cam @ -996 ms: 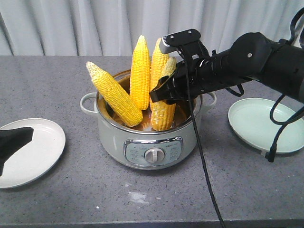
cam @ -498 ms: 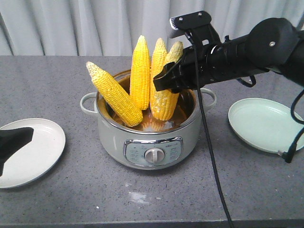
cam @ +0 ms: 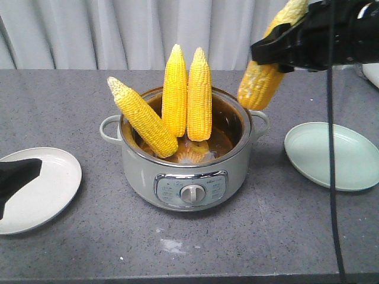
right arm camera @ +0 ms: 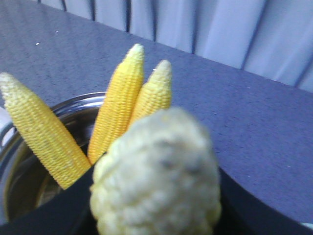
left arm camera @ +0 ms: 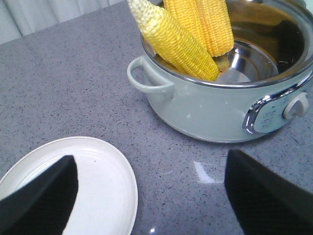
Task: Distribute corn equally
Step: 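Lift the corn cob out and carry it over the green plate, then lower the cob onto the green plate and open the right gripper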
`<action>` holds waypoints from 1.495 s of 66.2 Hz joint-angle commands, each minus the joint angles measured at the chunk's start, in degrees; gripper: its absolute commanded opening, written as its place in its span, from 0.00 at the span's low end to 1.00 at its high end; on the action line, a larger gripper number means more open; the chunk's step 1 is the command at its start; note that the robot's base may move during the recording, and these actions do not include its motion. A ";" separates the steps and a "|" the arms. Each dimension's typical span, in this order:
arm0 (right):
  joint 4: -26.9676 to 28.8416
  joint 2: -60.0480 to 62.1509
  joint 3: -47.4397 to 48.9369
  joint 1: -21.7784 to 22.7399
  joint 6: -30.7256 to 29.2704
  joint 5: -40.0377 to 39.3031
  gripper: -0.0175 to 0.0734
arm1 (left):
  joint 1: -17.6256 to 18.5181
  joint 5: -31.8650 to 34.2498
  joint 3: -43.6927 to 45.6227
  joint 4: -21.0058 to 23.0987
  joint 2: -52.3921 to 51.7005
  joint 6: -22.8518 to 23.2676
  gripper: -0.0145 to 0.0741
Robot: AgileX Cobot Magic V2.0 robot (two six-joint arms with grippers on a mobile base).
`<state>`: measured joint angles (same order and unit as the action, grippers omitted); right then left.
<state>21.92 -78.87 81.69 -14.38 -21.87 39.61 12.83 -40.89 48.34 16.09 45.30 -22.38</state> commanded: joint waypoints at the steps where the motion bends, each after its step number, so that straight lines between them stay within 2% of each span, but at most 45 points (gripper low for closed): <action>1: -0.80 4.15 1.87 3.86 1.82 -2.11 0.44 | 0.41 3.31 1.78 0.89 -0.12 0.23 0.81; 15: -2.35 6.72 2.09 13.11 4.39 3.82 0.47 | 0.41 3.31 1.78 0.89 -0.12 0.23 0.81; 24: -7.33 5.52 4.78 18.81 8.36 11.39 0.47 | 0.41 3.26 1.78 0.89 -0.12 0.22 0.81; 30: -9.67 3.80 7.61 20.88 9.89 16.34 0.47 | 0.41 3.31 1.78 0.89 -0.12 0.22 0.81; 43: -10.48 -3.10 14.01 21.47 10.81 26.26 0.47 | 0.41 3.31 1.78 0.89 -0.12 0.22 0.81; 59: -10.87 -13.73 20.40 21.47 12.32 33.95 0.47 | 0.41 3.31 1.78 0.89 -0.12 0.22 0.81; 75: -11.16 -21.58 21.87 21.47 12.56 34.11 0.47 | 0.41 3.31 1.78 0.89 -0.12 0.22 0.81; 89: -15.44 -26.23 21.87 21.47 13.17 34.11 0.47 | 0.41 3.31 1.78 0.89 -0.12 0.22 0.81; 99: -15.72 -28.69 21.82 21.47 13.17 34.11 0.47 | 0.41 3.31 1.78 0.89 -0.12 0.22 0.81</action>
<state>6.57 -109.26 101.69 6.78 -8.74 71.88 12.83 -40.89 48.34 16.09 45.30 -22.38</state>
